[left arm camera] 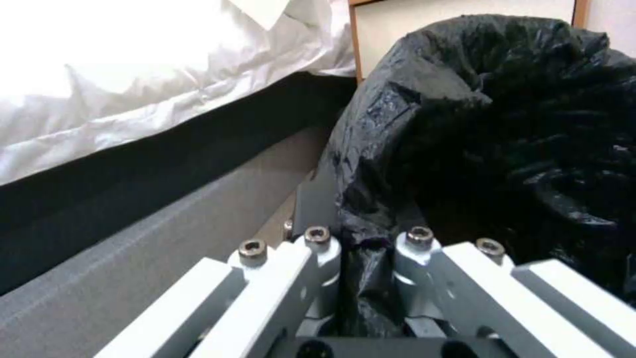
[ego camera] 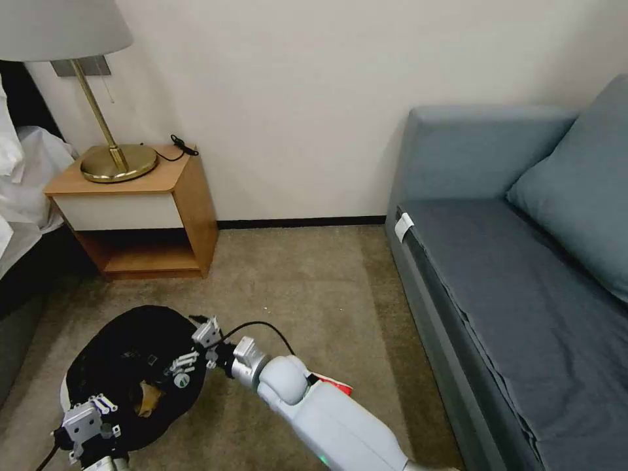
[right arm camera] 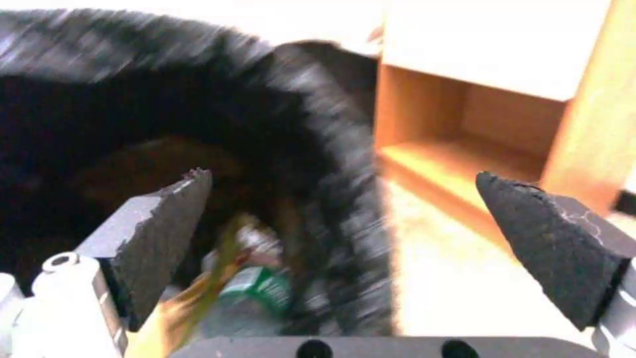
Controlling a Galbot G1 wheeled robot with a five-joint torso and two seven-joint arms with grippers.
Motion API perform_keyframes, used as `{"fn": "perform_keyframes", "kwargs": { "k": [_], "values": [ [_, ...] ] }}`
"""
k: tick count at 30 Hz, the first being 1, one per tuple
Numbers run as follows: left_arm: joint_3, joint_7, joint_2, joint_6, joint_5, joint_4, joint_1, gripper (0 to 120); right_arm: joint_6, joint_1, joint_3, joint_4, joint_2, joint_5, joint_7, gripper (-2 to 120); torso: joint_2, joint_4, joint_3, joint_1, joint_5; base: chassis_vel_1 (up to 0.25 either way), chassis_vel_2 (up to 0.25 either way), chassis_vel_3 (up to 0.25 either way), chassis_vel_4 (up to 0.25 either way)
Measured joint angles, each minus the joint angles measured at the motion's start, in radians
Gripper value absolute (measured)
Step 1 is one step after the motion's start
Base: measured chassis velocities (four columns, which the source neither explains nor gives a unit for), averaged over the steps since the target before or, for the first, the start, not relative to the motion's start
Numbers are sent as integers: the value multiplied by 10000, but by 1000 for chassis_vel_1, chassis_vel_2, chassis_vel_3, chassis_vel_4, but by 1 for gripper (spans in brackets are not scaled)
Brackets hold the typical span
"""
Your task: Pick up the trash bin, then pick up the garbage on the floor and place it into the trash bin.
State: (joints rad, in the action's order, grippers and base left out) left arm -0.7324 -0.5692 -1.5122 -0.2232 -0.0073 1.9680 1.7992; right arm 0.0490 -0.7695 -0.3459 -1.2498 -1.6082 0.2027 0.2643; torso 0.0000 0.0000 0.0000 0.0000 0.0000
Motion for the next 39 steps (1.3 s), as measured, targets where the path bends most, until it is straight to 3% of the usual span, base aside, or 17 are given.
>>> {"fn": "perform_keyframes", "kwargs": {
  "k": [3, 17, 39],
  "values": [
    [-7, -3, 116, -28, -67, -64, 44, 4, 49, 61, 251, -129, 22, 124, -114, 100, 0, 2, 0, 0, 0, 0, 0, 0, 0],
    [-94, -3, 435, -1, -273, -250, -187, 4, 28, -1243, 1932, -1702, 2441, 411, -436, 100, 0, 0, -1, 0, 2, 0, 0, 0, 0],
    [-162, 29, 470, 110, -274, -307, -381, 4, 33, -3309, 2342, -3198, 4692, -144, 3, 100, 1, 0, -1, 0, 2, 0, 0, 0, 0]
  ]
}}
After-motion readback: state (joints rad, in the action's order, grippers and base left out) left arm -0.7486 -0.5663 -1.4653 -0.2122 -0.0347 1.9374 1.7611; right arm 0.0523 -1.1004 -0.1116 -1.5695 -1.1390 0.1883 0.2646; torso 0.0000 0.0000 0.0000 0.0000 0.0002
